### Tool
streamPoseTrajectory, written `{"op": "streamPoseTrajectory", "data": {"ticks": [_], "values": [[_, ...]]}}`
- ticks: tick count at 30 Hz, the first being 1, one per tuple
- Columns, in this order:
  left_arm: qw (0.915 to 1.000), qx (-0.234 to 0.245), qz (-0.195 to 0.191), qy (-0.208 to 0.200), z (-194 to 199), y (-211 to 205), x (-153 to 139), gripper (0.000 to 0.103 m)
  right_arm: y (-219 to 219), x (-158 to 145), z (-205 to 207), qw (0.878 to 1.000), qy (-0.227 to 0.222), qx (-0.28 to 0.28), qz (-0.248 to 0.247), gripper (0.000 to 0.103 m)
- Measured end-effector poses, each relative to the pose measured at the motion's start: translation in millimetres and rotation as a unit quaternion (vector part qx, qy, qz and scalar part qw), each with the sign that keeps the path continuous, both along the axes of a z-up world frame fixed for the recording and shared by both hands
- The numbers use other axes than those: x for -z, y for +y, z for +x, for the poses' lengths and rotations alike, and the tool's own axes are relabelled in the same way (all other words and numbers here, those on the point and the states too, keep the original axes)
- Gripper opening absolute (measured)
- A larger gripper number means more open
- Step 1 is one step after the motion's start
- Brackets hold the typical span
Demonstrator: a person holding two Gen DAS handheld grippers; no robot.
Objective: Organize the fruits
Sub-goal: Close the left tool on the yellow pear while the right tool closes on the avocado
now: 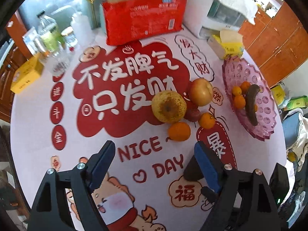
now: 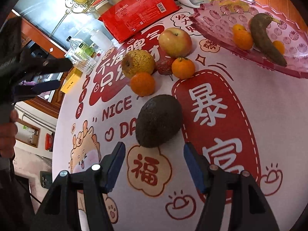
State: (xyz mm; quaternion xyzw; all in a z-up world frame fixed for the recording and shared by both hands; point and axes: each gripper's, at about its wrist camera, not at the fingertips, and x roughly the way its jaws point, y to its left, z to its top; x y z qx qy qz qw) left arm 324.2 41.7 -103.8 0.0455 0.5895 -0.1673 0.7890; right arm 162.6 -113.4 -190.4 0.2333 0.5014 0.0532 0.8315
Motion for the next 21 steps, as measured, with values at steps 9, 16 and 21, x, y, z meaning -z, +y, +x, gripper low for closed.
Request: {"op": "streamPoseTrajectory", "data": {"ticks": [9, 16, 21], "values": [[0.9988, -0.019, 0.006, 0.045, 40, -25, 49, 0.083, 3, 12, 18, 0.999, -0.009, -0.014, -0.036, 0.063], [0.9981, -0.024, 0.002, 0.057, 65, -42, 70, 0.083, 13, 16, 31, 0.996, -0.03, -0.05, -0.068, 0.066], [0.9971, -0.026, 0.002, 0.072, 75, -52, 87, 0.083, 15, 21, 41, 0.996, -0.032, -0.062, -0.059, 0.066]]}}
